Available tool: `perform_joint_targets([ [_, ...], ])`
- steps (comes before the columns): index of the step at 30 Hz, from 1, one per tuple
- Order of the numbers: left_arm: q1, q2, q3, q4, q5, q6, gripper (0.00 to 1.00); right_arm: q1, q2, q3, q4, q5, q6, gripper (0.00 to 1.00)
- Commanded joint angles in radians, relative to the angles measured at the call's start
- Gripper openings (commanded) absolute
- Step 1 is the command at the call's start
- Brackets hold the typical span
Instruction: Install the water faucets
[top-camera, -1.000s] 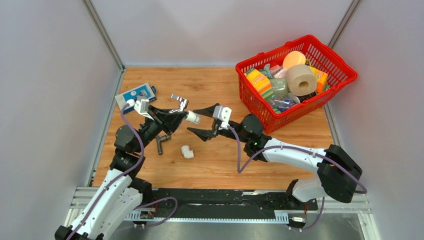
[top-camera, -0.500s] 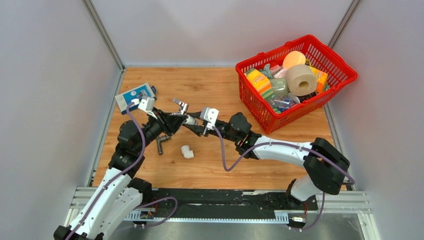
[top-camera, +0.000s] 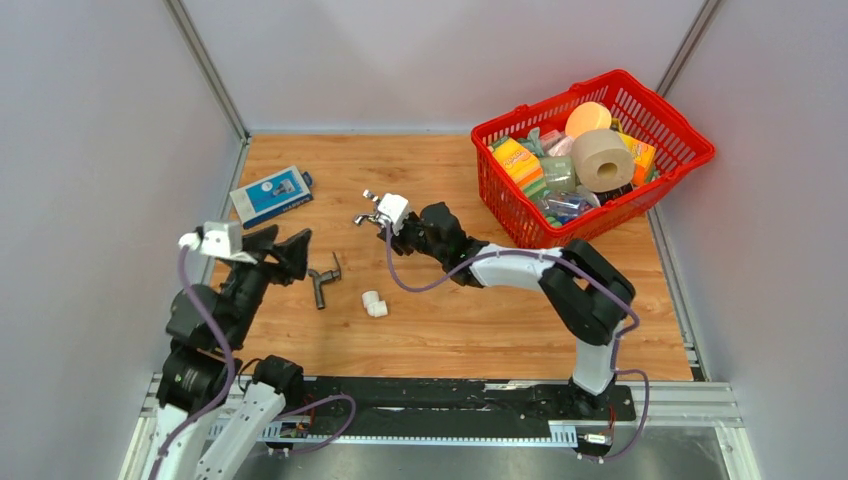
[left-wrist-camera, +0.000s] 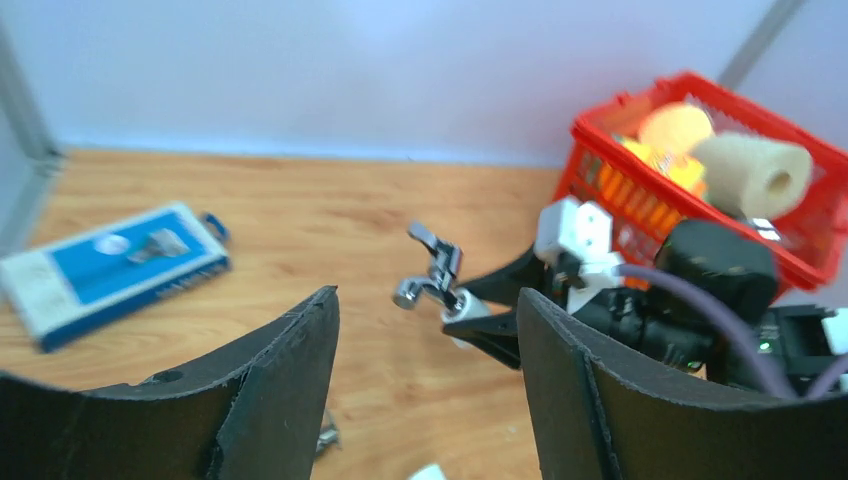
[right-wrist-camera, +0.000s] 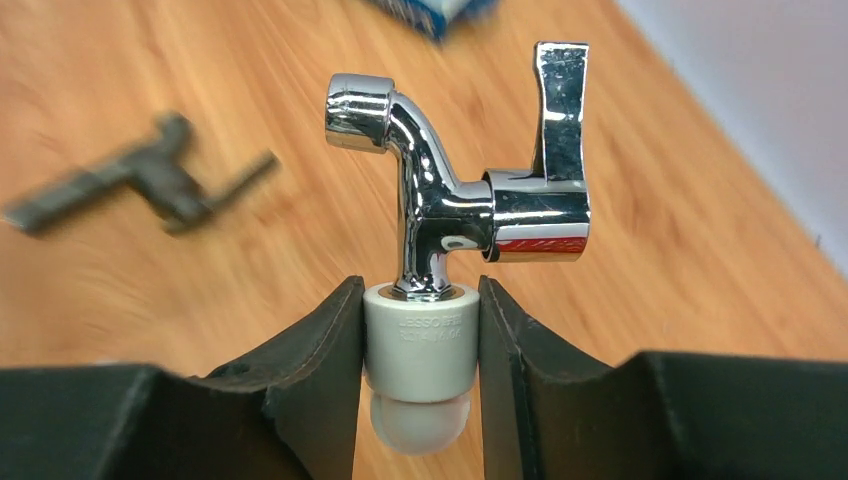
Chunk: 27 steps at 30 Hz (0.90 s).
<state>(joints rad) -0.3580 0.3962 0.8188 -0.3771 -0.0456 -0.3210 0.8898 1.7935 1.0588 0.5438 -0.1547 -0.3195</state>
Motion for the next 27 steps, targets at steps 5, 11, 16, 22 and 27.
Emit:
perform_joint_targets([
  [5,0.002,-0.206,-0.098,-0.085,-0.332,0.152,0.73,-0.071,0.249,0.254,-0.192,0.147,0.049,0.0],
  [11,0.002,-0.209,-0.201,-0.023,-0.342,0.158,0.8,-0.121,0.372,0.368,-0.246,0.153,0.155,0.0],
  [16,0.004,-0.189,-0.196,-0.035,-0.382,0.155,0.86,-0.147,0.475,0.461,-0.281,0.202,0.207,0.12],
  [22,0.01,-0.2,-0.21,-0.034,-0.41,0.157,0.89,-0.152,0.494,0.54,-0.308,0.244,0.237,0.51],
  [27,0.013,-0.197,-0.21,-0.029,-0.382,0.151,0.9,-0.158,0.423,0.515,-0.292,0.216,0.266,0.71],
])
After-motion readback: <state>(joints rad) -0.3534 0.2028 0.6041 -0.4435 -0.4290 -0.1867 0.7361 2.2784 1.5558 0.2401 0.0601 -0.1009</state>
